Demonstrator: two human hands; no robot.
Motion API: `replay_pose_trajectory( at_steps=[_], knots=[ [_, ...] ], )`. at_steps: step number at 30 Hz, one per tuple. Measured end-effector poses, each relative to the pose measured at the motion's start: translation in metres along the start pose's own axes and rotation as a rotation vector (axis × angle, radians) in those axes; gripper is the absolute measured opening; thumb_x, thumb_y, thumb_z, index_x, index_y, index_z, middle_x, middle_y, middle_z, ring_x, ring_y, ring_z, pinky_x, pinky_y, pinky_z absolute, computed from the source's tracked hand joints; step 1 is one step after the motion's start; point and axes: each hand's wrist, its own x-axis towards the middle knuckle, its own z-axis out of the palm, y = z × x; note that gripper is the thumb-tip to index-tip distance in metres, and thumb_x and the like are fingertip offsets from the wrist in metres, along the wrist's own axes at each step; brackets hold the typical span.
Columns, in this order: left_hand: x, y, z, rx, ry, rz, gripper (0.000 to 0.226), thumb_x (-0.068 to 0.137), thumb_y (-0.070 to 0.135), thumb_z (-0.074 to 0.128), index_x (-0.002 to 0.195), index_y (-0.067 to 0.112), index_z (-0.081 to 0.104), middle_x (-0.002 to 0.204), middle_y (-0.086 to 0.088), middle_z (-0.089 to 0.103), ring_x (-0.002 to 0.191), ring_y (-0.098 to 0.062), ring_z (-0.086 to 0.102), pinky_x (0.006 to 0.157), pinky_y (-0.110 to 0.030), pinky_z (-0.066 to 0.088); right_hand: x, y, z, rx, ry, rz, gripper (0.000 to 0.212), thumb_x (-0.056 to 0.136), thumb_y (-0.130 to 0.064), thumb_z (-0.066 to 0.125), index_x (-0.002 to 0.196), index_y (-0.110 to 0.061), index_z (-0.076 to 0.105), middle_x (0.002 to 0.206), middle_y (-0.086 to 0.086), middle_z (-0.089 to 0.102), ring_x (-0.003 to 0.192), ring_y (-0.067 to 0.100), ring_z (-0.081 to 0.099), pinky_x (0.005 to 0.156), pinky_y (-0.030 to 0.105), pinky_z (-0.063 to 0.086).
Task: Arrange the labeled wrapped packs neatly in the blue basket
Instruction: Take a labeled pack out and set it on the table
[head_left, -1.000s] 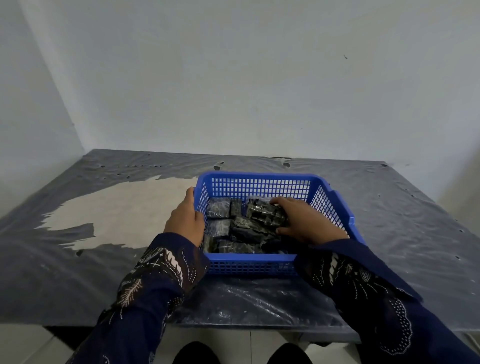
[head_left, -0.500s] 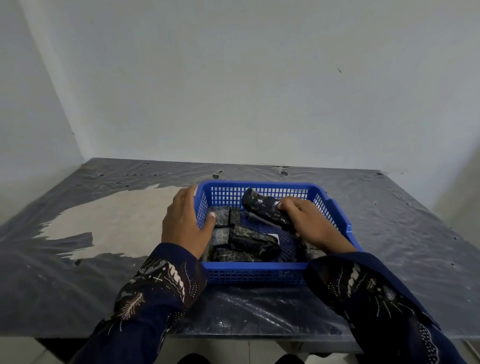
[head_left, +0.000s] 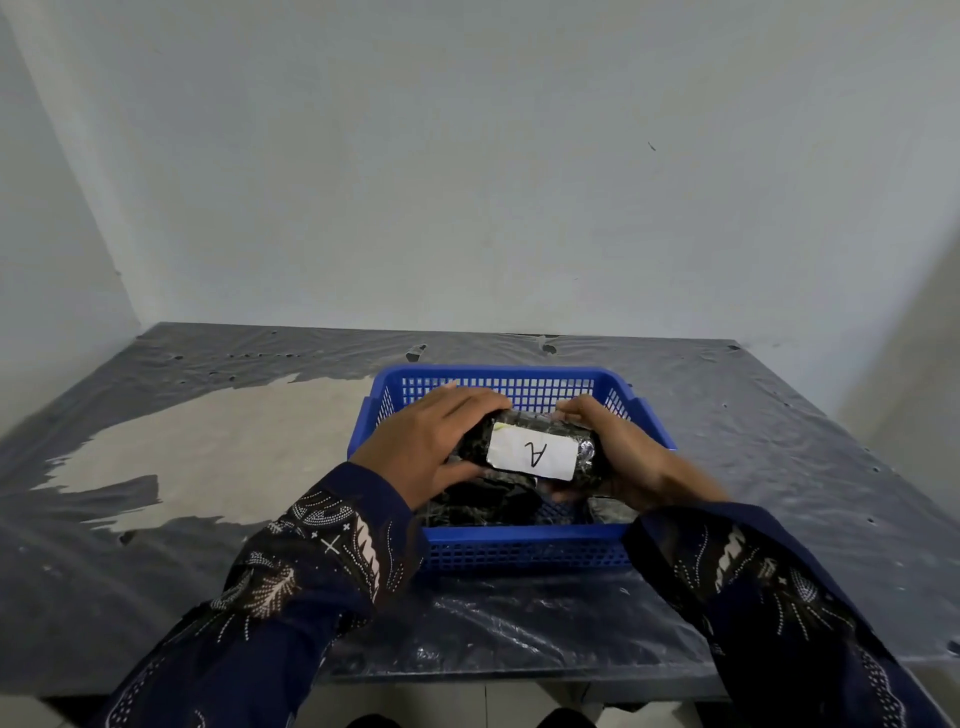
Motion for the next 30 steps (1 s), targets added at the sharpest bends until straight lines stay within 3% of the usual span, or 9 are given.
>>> replay_pose_trajectory(
  at_steps=[4, 7, 10, 14, 18, 22, 26, 28, 30],
  knots=[
    [-0.004, 0.000, 0.000, -0.055, -0.022, -0.114, 0.069, 0.079, 0.042, 0.071, 0.139, 0.022, 0.044, 0.134, 0.005, 0.054, 0.121, -0.012, 0.052, 0.098, -0.033, 0.050, -0.006, 0.005, -0.001, -0.401, 0.201, -0.453, 0.028, 0.097, -0.049, 0.055, 0.111, -0.026, 0.066, 0.111, -0.005, 0.072, 0.100, 0.014, 0.068, 0.089, 0.034, 0.054],
    [-0.005, -0.003, -0.003, -0.134, -0.034, -0.244, 0.071, 0.080, 0.045, 0.069, 0.141, 0.025, 0.040, 0.136, 0.007, 0.051, 0.121, -0.010, 0.052, 0.096, -0.037, 0.050, -0.015, 0.005, -0.003, -0.708, 0.106, -0.699, 0.054, 0.081, -0.043, 0.078, 0.129, -0.030, 0.058, 0.123, -0.018, 0.064, 0.112, -0.002, 0.061, 0.093, 0.017, 0.051],
    [-0.003, 0.001, -0.006, -0.223, -0.057, -0.309, 0.074, 0.080, 0.046, 0.070, 0.144, 0.028, 0.036, 0.139, 0.008, 0.051, 0.123, -0.010, 0.051, 0.100, -0.038, 0.048, -0.006, 0.007, -0.009, -0.917, 0.192, -0.805, 0.063, 0.078, -0.046, 0.080, 0.134, -0.031, 0.056, 0.128, -0.016, 0.060, 0.119, 0.005, 0.054, 0.098, 0.024, 0.047],
    [-0.011, 0.007, -0.007, -0.161, -0.097, -0.473, 0.094, 0.081, 0.055, 0.065, 0.152, 0.033, 0.008, 0.154, 0.005, 0.032, 0.139, -0.017, 0.034, 0.112, -0.038, 0.033, 0.012, 0.008, -0.023, -1.006, 0.299, -0.779, 0.060, 0.080, -0.057, 0.073, 0.131, -0.029, 0.058, 0.120, -0.010, 0.055, 0.112, 0.012, 0.048, 0.090, 0.022, 0.041],
    [-0.036, -0.011, 0.002, 0.077, 0.033, -0.653, 0.083, 0.086, 0.052, 0.058, 0.150, 0.019, 0.017, 0.158, -0.003, 0.022, 0.144, -0.024, 0.023, 0.118, -0.045, 0.022, 0.030, 0.010, -0.039, -1.123, 0.319, -0.622, 0.064, 0.080, -0.055, 0.074, 0.132, -0.024, 0.057, 0.114, -0.002, 0.054, 0.110, 0.020, 0.051, 0.092, 0.034, 0.044],
    [-0.050, -0.015, 0.015, -0.122, 0.070, -0.829, 0.072, 0.091, 0.038, 0.057, 0.148, 0.018, 0.019, 0.155, 0.001, 0.023, 0.139, -0.022, 0.032, 0.113, -0.040, 0.033, 0.039, 0.018, -0.038, -1.138, 0.269, -0.532, 0.064, 0.082, -0.049, 0.075, 0.136, -0.022, 0.054, 0.120, 0.001, 0.056, 0.114, 0.024, 0.054, 0.098, 0.036, 0.045],
    [-0.048, -0.018, 0.015, 0.070, 0.112, -0.731, 0.069, 0.087, 0.044, 0.058, 0.144, 0.018, 0.029, 0.147, -0.001, 0.036, 0.133, -0.024, 0.038, 0.112, -0.047, 0.031, 0.037, 0.021, -0.031, -1.061, 0.286, -0.541, 0.063, 0.083, -0.047, 0.075, 0.136, -0.020, 0.054, 0.125, -0.001, 0.058, 0.112, 0.017, 0.056, 0.092, 0.026, 0.044],
    [-0.041, -0.010, 0.009, 0.182, 0.136, -0.631, 0.063, 0.086, 0.049, 0.055, 0.140, 0.020, 0.039, 0.143, 0.000, 0.041, 0.132, -0.023, 0.039, 0.114, -0.046, 0.027, 0.033, 0.020, -0.026, -0.975, 0.295, -0.529, 0.061, 0.081, -0.047, 0.077, 0.131, -0.020, 0.055, 0.125, -0.003, 0.059, 0.108, 0.015, 0.058, 0.092, 0.032, 0.051],
    [-0.031, 0.006, 0.002, 0.114, 0.177, -0.522, 0.056, 0.083, 0.052, 0.051, 0.131, 0.024, 0.050, 0.134, 0.005, 0.049, 0.125, -0.019, 0.044, 0.108, -0.040, 0.033, 0.028, 0.018, -0.018, -0.868, 0.322, -0.514, 0.056, 0.078, -0.049, 0.079, 0.123, -0.023, 0.057, 0.118, -0.009, 0.061, 0.099, 0.011, 0.063, 0.084, 0.034, 0.058]
  ],
)
